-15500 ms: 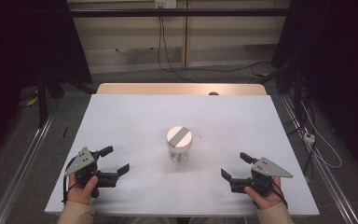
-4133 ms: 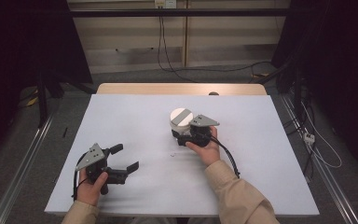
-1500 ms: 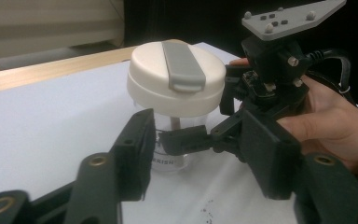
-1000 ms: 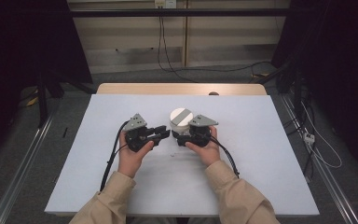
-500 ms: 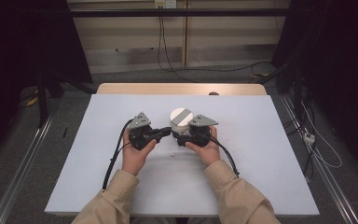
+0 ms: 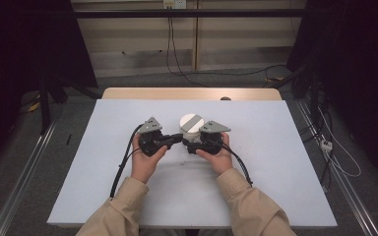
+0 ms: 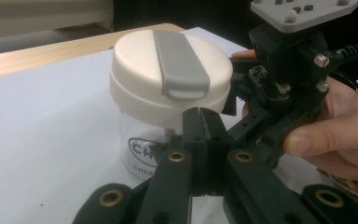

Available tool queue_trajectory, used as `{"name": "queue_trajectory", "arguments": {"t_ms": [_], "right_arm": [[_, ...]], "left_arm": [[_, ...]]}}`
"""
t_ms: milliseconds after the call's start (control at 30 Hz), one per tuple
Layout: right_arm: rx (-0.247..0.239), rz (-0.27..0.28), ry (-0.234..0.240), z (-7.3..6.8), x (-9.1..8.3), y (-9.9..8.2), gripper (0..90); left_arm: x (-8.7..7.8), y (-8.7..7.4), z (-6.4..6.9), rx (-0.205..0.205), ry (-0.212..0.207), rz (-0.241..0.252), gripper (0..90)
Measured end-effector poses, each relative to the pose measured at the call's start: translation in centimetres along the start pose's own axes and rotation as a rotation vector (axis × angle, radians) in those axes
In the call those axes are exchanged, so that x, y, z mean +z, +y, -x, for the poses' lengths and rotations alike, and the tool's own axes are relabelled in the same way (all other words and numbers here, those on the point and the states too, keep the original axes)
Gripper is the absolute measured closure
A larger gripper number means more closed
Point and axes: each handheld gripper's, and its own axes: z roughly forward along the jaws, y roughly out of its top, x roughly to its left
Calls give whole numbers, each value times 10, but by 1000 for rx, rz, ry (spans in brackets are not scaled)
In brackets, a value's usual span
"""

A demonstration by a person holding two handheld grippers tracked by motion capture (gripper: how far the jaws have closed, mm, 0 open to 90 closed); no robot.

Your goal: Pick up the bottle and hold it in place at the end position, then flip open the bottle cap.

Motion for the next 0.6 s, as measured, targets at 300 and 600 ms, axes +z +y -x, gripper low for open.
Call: {"name": "queue_trajectory", "arguments": {"t_ms": [300,600], "right_arm": [[-1,-2,-1,0,0,0,191],[-4,-3,-2,0,0,0,191]], "left_arm": [[0,0,0,-6,0,-6,900],[3,-1,-2,-9,7,-13,900]]}}
